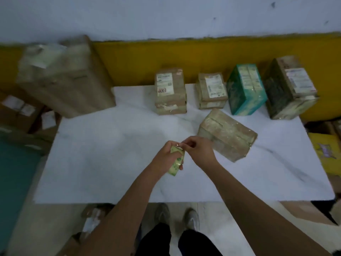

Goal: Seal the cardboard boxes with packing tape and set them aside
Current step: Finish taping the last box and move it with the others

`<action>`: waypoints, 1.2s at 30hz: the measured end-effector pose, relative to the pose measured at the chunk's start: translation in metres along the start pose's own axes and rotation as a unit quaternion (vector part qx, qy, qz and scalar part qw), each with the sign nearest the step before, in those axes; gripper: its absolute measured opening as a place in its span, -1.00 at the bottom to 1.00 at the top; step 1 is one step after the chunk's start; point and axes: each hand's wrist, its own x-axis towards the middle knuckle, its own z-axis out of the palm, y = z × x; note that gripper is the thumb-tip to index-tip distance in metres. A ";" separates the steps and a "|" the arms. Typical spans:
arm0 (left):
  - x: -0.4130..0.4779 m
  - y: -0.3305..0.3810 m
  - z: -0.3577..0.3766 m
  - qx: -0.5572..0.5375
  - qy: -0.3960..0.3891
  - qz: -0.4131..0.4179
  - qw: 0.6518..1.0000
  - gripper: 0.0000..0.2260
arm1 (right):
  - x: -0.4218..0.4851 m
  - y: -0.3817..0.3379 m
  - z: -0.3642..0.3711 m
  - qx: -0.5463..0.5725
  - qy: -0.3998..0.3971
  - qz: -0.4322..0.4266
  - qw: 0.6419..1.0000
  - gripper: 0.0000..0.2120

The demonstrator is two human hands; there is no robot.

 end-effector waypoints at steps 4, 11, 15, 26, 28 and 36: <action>-0.041 -0.030 -0.034 -0.056 0.060 -0.031 0.996 -0.49 | -0.008 -0.024 0.050 -0.039 -0.076 -0.031 0.996 -0.92; -0.097 -0.125 -0.075 -0.135 0.167 -0.107 0.971 -0.26 | -0.051 -0.011 0.158 -0.038 -0.181 -0.021 0.983 -0.90; -0.101 -0.176 -0.075 -0.145 0.219 -0.121 0.957 -0.20 | -0.070 0.009 0.193 -0.022 -0.178 0.004 0.984 -0.93; -0.061 -0.247 -0.087 -0.169 0.261 -0.096 0.945 -0.37 | -0.053 0.048 0.253 -0.160 -0.194 -0.073 0.965 -0.91; -0.056 -0.254 -0.092 -0.174 0.262 -0.095 0.945 -0.70 | -0.047 0.050 0.259 -0.208 -0.210 -0.125 0.947 -0.88; -0.047 -0.263 -0.097 -0.199 0.253 -0.100 0.941 -0.82 | -0.040 0.042 0.260 -0.339 -0.223 -0.142 0.903 -0.70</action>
